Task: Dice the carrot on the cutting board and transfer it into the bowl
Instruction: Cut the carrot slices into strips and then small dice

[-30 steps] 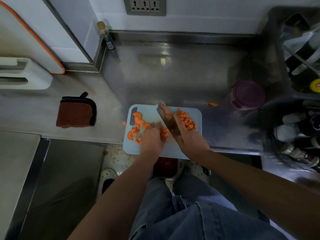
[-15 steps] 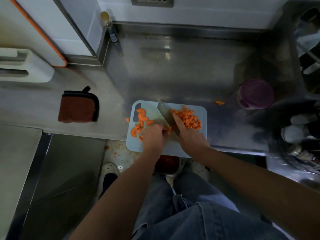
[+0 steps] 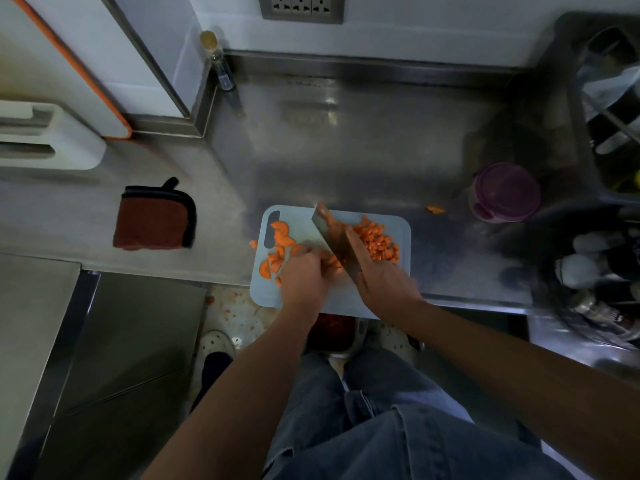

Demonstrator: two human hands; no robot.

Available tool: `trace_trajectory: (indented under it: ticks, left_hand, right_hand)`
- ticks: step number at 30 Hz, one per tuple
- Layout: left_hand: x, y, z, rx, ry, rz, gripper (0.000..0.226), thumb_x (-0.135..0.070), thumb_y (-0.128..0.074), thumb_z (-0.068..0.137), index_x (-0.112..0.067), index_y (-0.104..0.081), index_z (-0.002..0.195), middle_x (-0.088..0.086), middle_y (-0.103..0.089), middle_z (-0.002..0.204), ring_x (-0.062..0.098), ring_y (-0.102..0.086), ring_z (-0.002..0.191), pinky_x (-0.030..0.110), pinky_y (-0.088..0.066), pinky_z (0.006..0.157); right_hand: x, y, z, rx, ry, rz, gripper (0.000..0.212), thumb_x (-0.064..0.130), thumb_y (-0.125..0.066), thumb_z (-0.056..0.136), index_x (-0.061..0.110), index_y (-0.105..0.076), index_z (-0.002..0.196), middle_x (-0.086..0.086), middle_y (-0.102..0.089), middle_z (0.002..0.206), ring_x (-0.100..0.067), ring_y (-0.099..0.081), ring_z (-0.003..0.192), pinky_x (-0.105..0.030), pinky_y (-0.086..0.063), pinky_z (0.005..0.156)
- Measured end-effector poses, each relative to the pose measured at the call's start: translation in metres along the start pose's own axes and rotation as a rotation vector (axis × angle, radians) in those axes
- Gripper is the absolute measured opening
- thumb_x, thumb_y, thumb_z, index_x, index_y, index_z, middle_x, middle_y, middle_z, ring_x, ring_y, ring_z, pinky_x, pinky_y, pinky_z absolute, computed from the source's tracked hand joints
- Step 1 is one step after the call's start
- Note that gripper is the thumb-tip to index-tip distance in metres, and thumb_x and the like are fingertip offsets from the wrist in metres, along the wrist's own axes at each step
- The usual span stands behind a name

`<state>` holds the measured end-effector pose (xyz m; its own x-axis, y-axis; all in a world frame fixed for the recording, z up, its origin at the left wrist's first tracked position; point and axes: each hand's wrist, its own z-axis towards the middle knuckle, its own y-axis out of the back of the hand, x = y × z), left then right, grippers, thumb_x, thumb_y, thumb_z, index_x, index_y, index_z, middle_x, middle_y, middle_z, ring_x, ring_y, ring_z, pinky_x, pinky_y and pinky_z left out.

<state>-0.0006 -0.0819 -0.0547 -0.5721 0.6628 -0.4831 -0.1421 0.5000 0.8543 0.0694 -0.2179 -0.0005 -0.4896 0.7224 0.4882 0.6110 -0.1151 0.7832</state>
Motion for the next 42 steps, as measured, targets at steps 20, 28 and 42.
trace_trajectory:
  ticks: [20, 28, 42]
  left_hand:
    - [0.007, -0.01, 0.008, 0.025, 0.091, -0.05, 0.018, -0.021, -0.057, 0.092, -0.016, -0.074, 0.091, 0.001, -0.067, 0.093, 0.016, -0.061, 0.083, 0.034, -0.052, 0.078]
    - [0.007, -0.006, 0.011, 0.025, 0.11, -0.085, 0.017, -0.022, -0.06, 0.089, -0.013, -0.074, 0.09, 0.004, -0.067, 0.091, 0.021, -0.062, 0.082, 0.041, -0.052, 0.077]
    - [0.001, 0.001, 0.009, 0.059, 0.049, 0.021, 0.022, -0.027, -0.069, 0.08, -0.011, -0.068, 0.095, 0.007, -0.062, 0.103, 0.024, -0.061, 0.088, 0.038, -0.052, 0.078]
  right_hand:
    - [0.009, -0.013, 0.015, 0.068, -0.01, -0.112, 0.087, 0.006, -0.045, 0.093, 0.031, 0.014, 0.152, -0.017, -0.063, 0.1, -0.03, -0.061, 0.084, -0.037, -0.045, 0.071]
    - [0.004, -0.018, 0.016, 0.022, -0.015, -0.052, 0.084, 0.008, -0.045, 0.095, 0.032, 0.012, 0.152, -0.015, -0.064, 0.097, -0.03, -0.061, 0.082, -0.037, -0.044, 0.069]
    - [0.006, -0.019, 0.016, 0.043, -0.022, -0.093, 0.087, 0.003, -0.044, 0.093, 0.032, 0.013, 0.152, -0.018, -0.063, 0.105, -0.03, -0.061, 0.084, -0.036, -0.042, 0.069]
